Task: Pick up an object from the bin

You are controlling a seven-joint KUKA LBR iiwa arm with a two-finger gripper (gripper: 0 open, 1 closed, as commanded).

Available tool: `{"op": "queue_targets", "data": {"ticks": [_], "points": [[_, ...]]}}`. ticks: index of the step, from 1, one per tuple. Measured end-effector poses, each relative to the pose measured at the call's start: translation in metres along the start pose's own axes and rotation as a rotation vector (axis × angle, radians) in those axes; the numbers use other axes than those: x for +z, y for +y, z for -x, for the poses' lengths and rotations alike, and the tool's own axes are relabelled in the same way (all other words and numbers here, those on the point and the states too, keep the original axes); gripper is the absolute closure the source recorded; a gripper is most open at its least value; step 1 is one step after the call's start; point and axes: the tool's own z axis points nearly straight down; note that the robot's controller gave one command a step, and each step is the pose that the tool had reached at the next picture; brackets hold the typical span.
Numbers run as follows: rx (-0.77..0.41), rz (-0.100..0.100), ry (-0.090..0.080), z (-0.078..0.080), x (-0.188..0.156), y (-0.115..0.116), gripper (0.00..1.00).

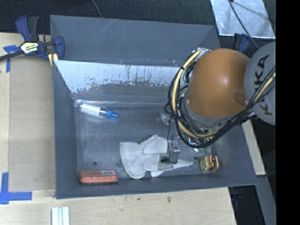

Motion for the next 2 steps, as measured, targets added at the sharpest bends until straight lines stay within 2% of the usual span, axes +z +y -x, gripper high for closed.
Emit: {"op": "queue_targets", "data": {"ticks": [1, 2], "points": [[0.002, 0.001, -0.009, 0.002, -0.004, 0.000, 0.00], [-0.041, 0.001, -0.014, 0.034, 0.069, 0.010, 0.00]]}}
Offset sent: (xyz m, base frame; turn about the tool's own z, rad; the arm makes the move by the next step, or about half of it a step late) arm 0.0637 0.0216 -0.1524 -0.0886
